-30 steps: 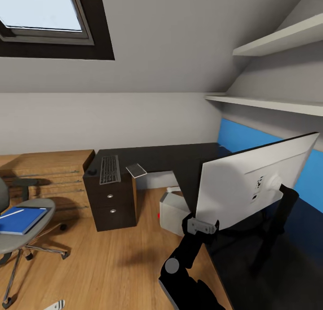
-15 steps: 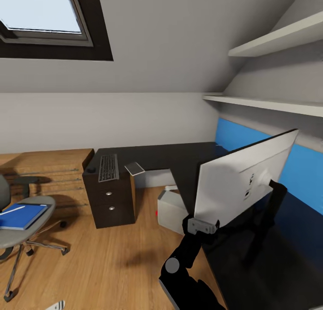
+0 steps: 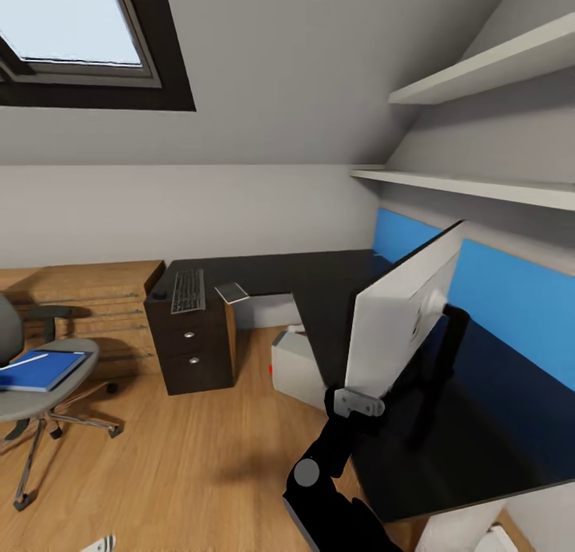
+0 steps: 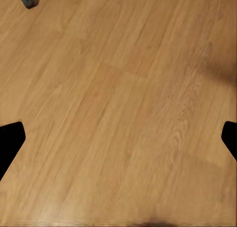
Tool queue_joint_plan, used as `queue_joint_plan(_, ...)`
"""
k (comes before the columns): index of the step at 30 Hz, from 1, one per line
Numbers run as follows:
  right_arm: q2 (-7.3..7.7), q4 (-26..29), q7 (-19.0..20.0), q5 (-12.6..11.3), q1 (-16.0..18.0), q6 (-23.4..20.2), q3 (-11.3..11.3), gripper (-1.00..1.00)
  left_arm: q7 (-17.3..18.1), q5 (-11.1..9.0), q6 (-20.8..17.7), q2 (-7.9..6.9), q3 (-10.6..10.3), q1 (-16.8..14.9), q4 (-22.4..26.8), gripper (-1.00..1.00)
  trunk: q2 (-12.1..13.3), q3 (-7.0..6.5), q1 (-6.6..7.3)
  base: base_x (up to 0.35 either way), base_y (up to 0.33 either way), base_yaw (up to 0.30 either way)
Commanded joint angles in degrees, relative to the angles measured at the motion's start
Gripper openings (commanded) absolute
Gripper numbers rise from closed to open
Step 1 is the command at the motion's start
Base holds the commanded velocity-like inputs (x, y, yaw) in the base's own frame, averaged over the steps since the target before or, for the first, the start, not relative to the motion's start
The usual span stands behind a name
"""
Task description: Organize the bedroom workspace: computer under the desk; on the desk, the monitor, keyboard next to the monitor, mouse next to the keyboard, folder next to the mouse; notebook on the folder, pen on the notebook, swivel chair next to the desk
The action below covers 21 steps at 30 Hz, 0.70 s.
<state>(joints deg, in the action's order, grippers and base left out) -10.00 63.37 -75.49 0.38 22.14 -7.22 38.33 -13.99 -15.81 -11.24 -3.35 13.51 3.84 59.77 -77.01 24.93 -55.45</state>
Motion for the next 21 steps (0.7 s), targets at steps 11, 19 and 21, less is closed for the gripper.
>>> queue_joint_plan(11,0.00,-0.01,-0.01,-0.03,0.03,-0.60,0.08,1.00,-0.32,-0.54,-0.27,-0.08,-0.06,0.04,0.17,1.00,-0.04,0.05,0.02,-0.245,-0.200,0.000)
queue_joint_plan(19,0.00,-0.09,0.16,-0.02,0.06,-0.60,0.15,1.00,-0.30,-0.54,-0.27,-0.08,-0.04,0.03,0.17,1.00,-0.04,0.05,0.02,-0.232,-0.253,0.000)
queue_joint_plan(21,0.00,-0.09,0.16,-0.01,0.05,-0.60,0.16,1.00,-0.30,-0.54,-0.27,-0.06,0.00,0.03,0.17,1.00,-0.04,0.05,0.02,-0.157,-0.167,0.000)
